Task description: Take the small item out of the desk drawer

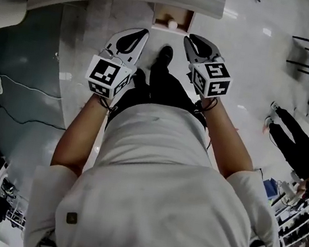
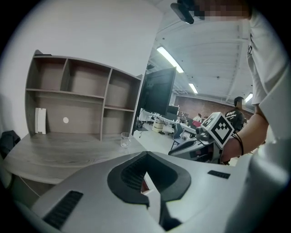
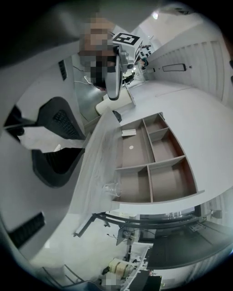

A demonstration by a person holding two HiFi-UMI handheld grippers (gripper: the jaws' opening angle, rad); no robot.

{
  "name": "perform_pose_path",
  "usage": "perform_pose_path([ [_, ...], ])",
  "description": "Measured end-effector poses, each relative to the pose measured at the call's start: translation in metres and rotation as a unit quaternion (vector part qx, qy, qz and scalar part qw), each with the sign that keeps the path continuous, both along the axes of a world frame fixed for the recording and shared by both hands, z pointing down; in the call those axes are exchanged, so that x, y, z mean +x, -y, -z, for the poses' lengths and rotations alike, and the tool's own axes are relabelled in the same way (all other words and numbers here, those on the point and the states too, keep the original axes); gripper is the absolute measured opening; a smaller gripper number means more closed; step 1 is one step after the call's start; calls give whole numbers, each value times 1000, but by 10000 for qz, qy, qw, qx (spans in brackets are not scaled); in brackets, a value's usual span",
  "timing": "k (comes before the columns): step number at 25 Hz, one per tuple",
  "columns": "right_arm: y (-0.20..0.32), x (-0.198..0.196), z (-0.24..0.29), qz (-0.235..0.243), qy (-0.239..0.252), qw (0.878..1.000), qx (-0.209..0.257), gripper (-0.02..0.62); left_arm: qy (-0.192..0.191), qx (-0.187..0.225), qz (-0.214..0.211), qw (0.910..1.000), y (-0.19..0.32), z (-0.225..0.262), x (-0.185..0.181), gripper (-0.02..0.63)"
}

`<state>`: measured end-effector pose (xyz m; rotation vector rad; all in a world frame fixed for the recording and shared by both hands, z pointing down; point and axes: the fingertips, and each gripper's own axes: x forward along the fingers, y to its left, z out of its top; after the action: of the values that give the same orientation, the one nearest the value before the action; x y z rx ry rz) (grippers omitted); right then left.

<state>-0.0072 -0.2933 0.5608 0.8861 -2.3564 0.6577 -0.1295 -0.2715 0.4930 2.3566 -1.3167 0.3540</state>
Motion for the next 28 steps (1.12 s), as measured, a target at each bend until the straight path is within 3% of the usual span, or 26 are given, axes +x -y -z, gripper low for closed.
perform_pose_path([
  [8, 17, 0, -74, 73, -340, 9982, -484, 127, -13, -499, -2, 9988, 17, -62, 5, 12],
  [18, 27, -15, -172, -58, -596, 9922, -1097, 181, 138, -782, -192, 9967, 37, -124, 18, 12],
  [24, 38, -15, -234, -446, -677, 9834, -1623, 210, 212, -1000, -70, 9947, 50, -167, 11, 12],
  [28, 47, -14, -267, -531, -790, 9805, -1719, 216, 200, -1113, -65, 9936, 58, -192, 12, 12],
])
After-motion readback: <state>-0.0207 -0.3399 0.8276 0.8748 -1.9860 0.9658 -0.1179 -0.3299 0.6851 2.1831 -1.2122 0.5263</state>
